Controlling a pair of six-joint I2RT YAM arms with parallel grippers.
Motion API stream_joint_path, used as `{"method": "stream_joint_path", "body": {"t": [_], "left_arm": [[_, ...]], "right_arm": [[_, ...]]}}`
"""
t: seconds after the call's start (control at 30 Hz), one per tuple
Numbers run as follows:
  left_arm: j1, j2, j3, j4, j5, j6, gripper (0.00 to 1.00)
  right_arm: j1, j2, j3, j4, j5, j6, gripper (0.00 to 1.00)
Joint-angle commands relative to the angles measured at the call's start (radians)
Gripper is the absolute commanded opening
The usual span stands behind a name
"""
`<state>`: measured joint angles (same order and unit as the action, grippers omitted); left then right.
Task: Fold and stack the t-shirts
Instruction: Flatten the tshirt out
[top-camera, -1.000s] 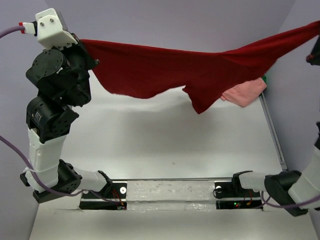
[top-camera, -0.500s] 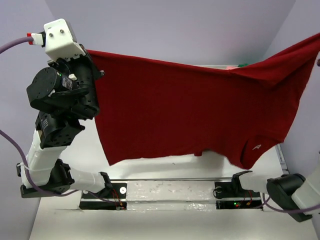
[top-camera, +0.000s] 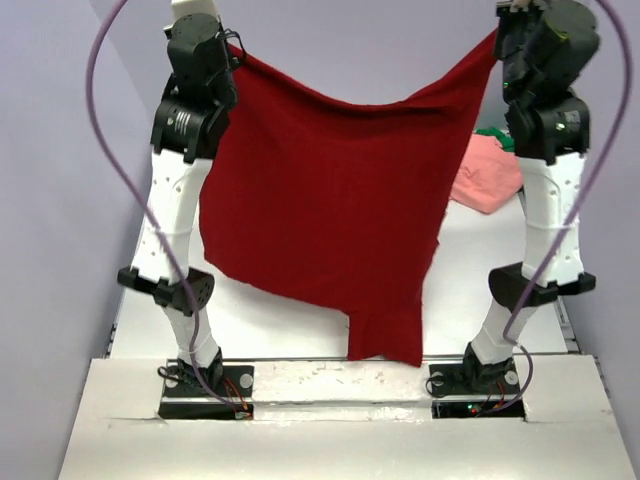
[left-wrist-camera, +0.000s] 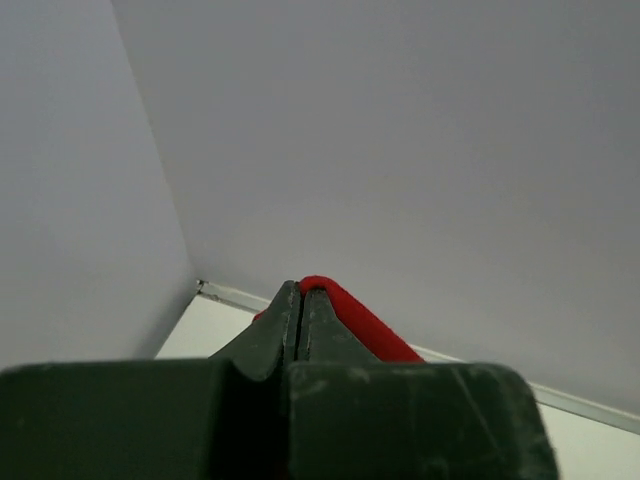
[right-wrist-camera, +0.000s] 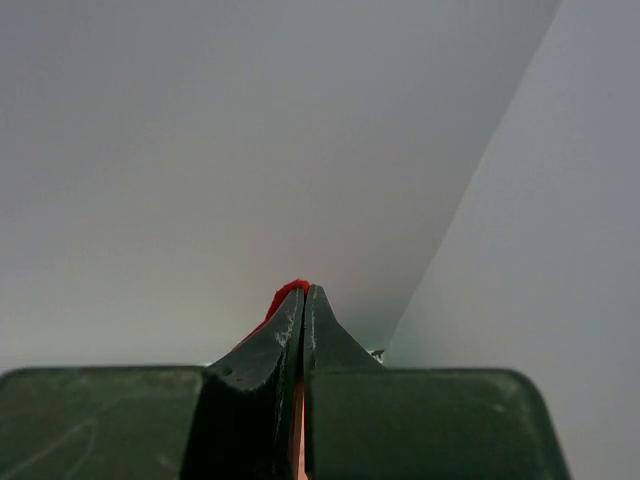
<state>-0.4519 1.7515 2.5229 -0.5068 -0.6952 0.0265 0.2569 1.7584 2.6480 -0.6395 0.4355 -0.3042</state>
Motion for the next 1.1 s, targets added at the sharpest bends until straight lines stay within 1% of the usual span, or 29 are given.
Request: {"method": "stream_joint_path", "body": {"t": [0.0,0.03,0.07,0.1,0.17,0.23,0.3,0.33,0.37,0.43,0.47,0.5,0.53,0.57,0.63,0.67,0.7,0.73,0.77,0.8,0.83,0.87,0.9,0.93,0.97,1.0,1.03,1.07], "left_arm": [[0.197,0.115,0.094,0.020,0.241,-0.051,0.00],[0.223,0.127,0.091,0.036,0.249,-0.043,0.00],[0.278,0.153,0.097,0.053,0.273,-0.049,0.00],[0.297,0.164,0.106,0.053,0.281,-0.045,0.00],[0.308,0.172,0.122,0.057,0.263,-0.005,0.00],[0.309,0.120,0.073,0.074,0.270,-0.003,0.00],[0.303,0.066,0.065,0.062,0.261,-0.013,0.00],[0.280,0.051,0.068,0.054,0.249,-0.008,0.00],[0.265,0.002,0.041,0.060,0.212,-0.004,0.00],[0.219,-0.055,-0.004,0.065,0.197,0.001,0.00],[0.199,-0.082,-0.018,0.062,0.186,0.001,0.00],[0.177,-0.125,-0.038,0.048,0.153,0.004,0.00],[0.150,-0.145,-0.042,0.041,0.132,0.012,0.00],[0.083,-0.165,-0.049,0.033,0.081,0.019,0.00],[-0.002,-0.225,-0.067,0.030,0.013,0.032,0.00],[-0.083,-0.242,-0.065,0.022,-0.018,0.045,0.00],[-0.121,-0.277,-0.073,0.013,-0.082,0.049,0.00],[-0.160,-0.294,-0.087,0.016,-0.151,0.065,0.00],[-0.229,-0.337,-0.131,0.033,-0.183,0.075,0.00],[-0.263,-0.357,-0.154,0.043,-0.223,0.085,0.00],[-0.298,-0.372,-0.176,0.051,-0.259,0.099,0.00],[-0.335,-0.388,-0.191,0.054,-0.330,0.108,0.00],[-0.400,-0.415,-0.219,0.060,-0.367,0.121,0.00],[-0.430,-0.428,-0.236,0.071,-0.401,0.133,0.00],[-0.465,-0.450,-0.266,0.098,-0.471,0.145,0.00],[-0.528,-0.460,-0.283,0.128,-0.513,0.186,0.00],[-0.559,-0.469,-0.301,0.164,-0.550,0.223,0.00],[-0.589,-0.486,-0.344,0.253,-0.616,0.265,0.00]], "right_arm": [[0.008,0.079,0.073,0.187,-0.012,-0.111,0.00],[0.008,0.119,0.073,0.225,-0.021,-0.121,0.00],[0.008,0.139,0.091,0.245,-0.027,-0.127,0.00],[0.008,0.173,0.107,0.247,-0.018,-0.134,0.00],[0.008,0.179,0.116,0.248,-0.009,-0.145,0.00],[0.008,0.138,0.084,0.247,-0.007,-0.145,0.00],[0.008,0.099,0.064,0.244,-0.004,-0.144,0.00],[0.018,0.076,0.052,0.241,-0.001,-0.148,0.00],[0.030,0.028,0.023,0.242,0.017,-0.163,0.00],[0.051,-0.037,-0.052,0.248,0.038,-0.176,0.00],[0.068,-0.069,-0.080,0.256,0.048,-0.185,0.00],[0.111,-0.132,-0.104,0.273,0.061,-0.211,0.00],[0.140,-0.158,-0.120,0.277,0.078,-0.231,0.00],[0.171,-0.183,-0.141,0.285,0.129,-0.274,0.00],[0.240,-0.240,-0.152,0.290,0.186,-0.309,0.00],[0.304,-0.261,-0.166,0.300,0.234,-0.326,0.00],[0.339,-0.304,-0.212,0.346,0.270,-0.376,0.00],[0.396,-0.318,-0.221,0.356,0.328,-0.428,0.00],[0.433,-0.332,-0.232,0.372,0.357,-0.470,0.00],[0.464,-0.353,-0.288,0.464,0.393,-0.510,0.00],[0.494,-0.370,-0.299,0.489,0.419,-0.547,0.00],[0.574,-0.394,-0.318,0.527,0.475,-0.646,0.00],[0.615,-0.410,-0.350,0.594,0.511,-0.712,0.00],[0.648,-0.413,-0.379,0.733,0.569,-0.778,0.00],[0.713,-0.413,-0.388,0.789,0.592,-0.908,0.00],[0.747,-0.413,-0.407,0.939,0.611,-0.973,0.00],[0.774,-0.409,-0.416,0.977,0.623,-1.022,0.00],[0.789,-0.392,-0.405,0.985,0.631,-1.050,0.00]]}}
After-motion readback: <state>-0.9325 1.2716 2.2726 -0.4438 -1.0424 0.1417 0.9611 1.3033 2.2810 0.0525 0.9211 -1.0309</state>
